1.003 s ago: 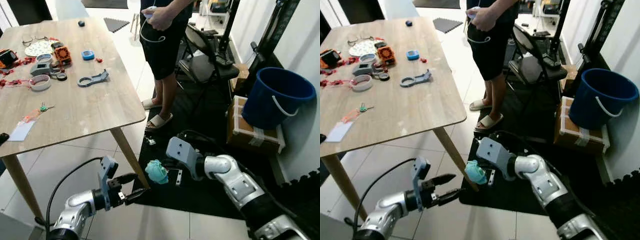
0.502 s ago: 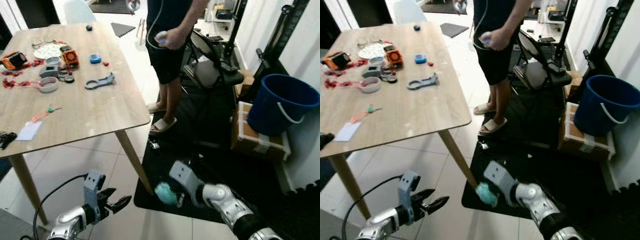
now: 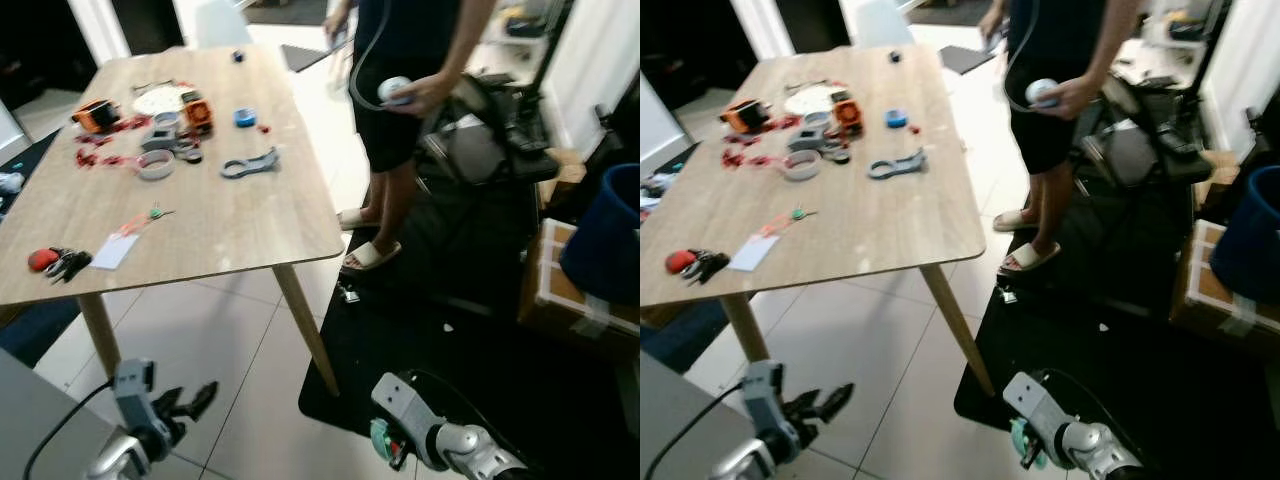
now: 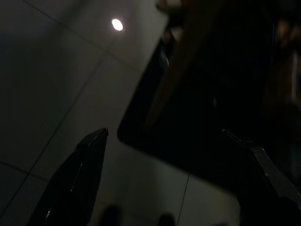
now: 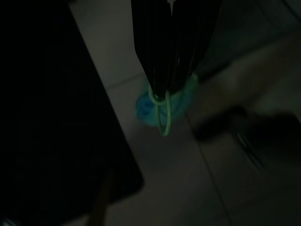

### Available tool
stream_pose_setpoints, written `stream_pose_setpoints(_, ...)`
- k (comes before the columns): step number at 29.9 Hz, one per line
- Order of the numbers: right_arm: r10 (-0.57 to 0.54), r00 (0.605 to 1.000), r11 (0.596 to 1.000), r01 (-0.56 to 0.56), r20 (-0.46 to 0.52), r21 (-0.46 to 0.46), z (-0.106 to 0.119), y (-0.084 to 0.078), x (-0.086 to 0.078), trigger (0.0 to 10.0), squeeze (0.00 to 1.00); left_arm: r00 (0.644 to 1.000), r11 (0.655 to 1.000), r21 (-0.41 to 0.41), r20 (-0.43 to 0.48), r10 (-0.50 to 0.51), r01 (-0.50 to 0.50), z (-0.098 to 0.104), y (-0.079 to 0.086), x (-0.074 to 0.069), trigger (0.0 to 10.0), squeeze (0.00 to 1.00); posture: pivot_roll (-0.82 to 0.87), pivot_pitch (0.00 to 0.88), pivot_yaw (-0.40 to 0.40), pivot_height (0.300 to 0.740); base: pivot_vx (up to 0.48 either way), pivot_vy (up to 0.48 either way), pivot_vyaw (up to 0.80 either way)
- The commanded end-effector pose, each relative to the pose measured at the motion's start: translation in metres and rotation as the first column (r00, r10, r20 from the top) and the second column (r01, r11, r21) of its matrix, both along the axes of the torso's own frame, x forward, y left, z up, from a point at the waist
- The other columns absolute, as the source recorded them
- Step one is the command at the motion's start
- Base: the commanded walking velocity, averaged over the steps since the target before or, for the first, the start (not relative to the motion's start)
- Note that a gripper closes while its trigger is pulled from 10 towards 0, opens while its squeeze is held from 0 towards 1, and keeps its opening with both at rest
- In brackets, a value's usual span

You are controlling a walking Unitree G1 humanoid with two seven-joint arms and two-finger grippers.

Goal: Hang keys on a hook

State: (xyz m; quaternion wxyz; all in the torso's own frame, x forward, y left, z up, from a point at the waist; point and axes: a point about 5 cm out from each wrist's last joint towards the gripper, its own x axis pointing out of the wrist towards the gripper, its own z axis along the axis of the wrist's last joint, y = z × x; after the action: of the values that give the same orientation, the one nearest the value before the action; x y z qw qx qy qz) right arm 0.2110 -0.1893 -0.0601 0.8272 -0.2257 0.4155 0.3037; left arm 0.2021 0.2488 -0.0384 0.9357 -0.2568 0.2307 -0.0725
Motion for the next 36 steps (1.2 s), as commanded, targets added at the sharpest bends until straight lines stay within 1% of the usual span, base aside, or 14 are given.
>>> stream_pose_setpoints(1, -0.034, 0.999, 0.999, 0.034, 0.005, 0.017, -0.002, 0.003, -0.001, 10.0, 0.00, 0.996, 0.996, 0.033, -0.009, 0.086, -0.086, 0.001, 0.020, -0.008, 10.0, 0.00, -0.05, 0.036, 0.045, 0.740, 0.000, 0.000, 0.69)
stream_pose_setpoints(4, -0.087, 0.996, 0.996, 0.087, -0.008, 0.006, -0.006, -0.004, -0.008, 10.0, 0.00, 0.985, 0.984, 0.058, -0.032, 0.170, -0.168, 0.000, 0.033, -0.015, 10.0, 0.00, -0.05, 0.037, 0.044, 0.740, 0.000, 0.000, 0.70)
stream_pose_setpoints(9, -0.137, 0.990, 0.991, 0.137, -0.018, 0.008, -0.008, -0.008, -0.011, 10.0, 0.00, 0.977, 0.976, 0.100, -0.078, 0.200, -0.192, -0.005, 0.037, -0.023, 10.0, 0.00, -0.05, 0.037, 0.045, 0.740, 0.000, 0.000, 0.70)
stream_pose_setpoints(11, -0.167, 0.986, 0.986, 0.166, -0.030, -0.008, -0.011, -0.012, -0.017, 10.0, 0.00, 0.965, 0.970, 0.180, -0.175, 0.195, -0.163, -0.016, 0.032, -0.034, 10.0, 0.00, -0.05, 0.038, 0.044, 0.740, 0.000, 0.000, 0.70)
stream_pose_setpoints(13, -0.179, 0.983, 0.984, 0.179, -0.033, -0.007, -0.012, -0.013, -0.018, 10.0, 0.00, 0.963, 0.969, 0.199, -0.198, 0.185, -0.146, -0.019, 0.029, -0.036, 10.0, 0.00, -0.05, 0.038, 0.044, 0.740, 0.000, 0.000, 0.70)
stream_pose_setpoints(15, -0.222, 0.974, 0.975, 0.222, -0.047, -0.012, -0.015, -0.015, -0.024, 10.0, 0.00, 0.941, 0.967, 0.226, -0.285, 0.179, -0.116, -0.030, 0.019, -0.046, 10.0, 0.00, -0.05, 0.041, 0.048, 0.740, 0.000, 0.000, 0.70)
stream_pose_setpoints(20, -0.251, 0.965, 0.968, 0.250, -0.073, -0.029, -0.021, -0.016, -0.036, 10.0, 0.00, 0.909, 0.964, 0.260, -0.383, 0.162, -0.062, -0.042, 0.006, -0.059, 10.0, 0.00, -0.05, 0.043, 0.050, 0.740, 0.000, 0.000, 0.70)
stream_pose_setpoints(22, -0.251, 0.965, 0.968, 0.250, -0.073, -0.029, -0.021, -0.016, -0.036, 10.0, 0.00, 0.909, 0.964, 0.260, -0.383, 0.162, -0.062, -0.042, 0.006, -0.059, 10.0, 0.00, -0.05, 0.043, 0.050, 0.740, 0.000, 0.000, 0.69)
stream_pose_setpoints(25, -0.304, 0.949, 0.953, 0.303, -0.086, -0.032, -0.025, -0.017, -0.043, 10.0, 0.00, 0.866, 0.944, 0.327, -0.483, 0.127, 0.044, -0.051, -0.002, -0.072, 10.0, 0.00, -0.05, 0.038, 0.049, 0.740, 0.000, 0.000, 0.70)
stream_pose_setpoints(26, -0.304, 0.949, 0.953, 0.303, -0.086, -0.032, -0.025, -0.017, -0.043, 10.0, 0.00, 0.866, 0.944, 0.327, -0.483, 0.127, 0.044, -0.051, -0.002, -0.072, 10.0, 0.00, -0.05, 0.038, 0.049, 0.740, 0.000, 0.000, 0.70)
stream_pose_setpoints(27, -0.336, 0.937, 0.942, 0.334, -0.097, -0.030, -0.027, -0.017, -0.047, 10.0, 0.00, 0.840, 0.919, 0.375, -0.532, 0.105, 0.122, -0.056, -0.005, -0.080, 10.0, 0.00, -0.05, 0.032, 0.051, 0.740, 0.000, 0.000, 0.69)
stream_pose_setpoints(31, -0.363, 0.925, 0.932, 0.362, -0.109, -0.032, -0.029, -0.018, -0.052, 10.0, 0.00, 0.823, 0.896, 0.393, -0.565, 0.056, 0.208, -0.059, -0.009, -0.084, 10.0, 0.00, -0.05, 0.027, 0.053, 0.740, 0.000, 0.000, 0.69)
stream_pose_setpoints(34, -0.396, 0.910, 0.918, 0.394, -0.122, -0.040, -0.032, -0.019, -0.057, 10.0, 0.00, 0.798, 0.849, 0.404, -0.602, -0.034, 0.340, -0.062, -0.017, -0.087, 10.0, 0.00, -0.05, 0.024, 0.051, 0.740, 0.000, 0.000, 0.70)
stream_pose_setpoints(36, -0.401, 0.907, 0.916, 0.398, -0.129, -0.047, -0.033, -0.019, -0.060, 10.0, 0.00, 0.791, 0.844, 0.401, -0.611, -0.045, 0.357, -0.062, -0.019, -0.088, 10.0, 0.00, -0.04, 0.022, 0.050, 0.740, 0.000, 0.000, 0.70)
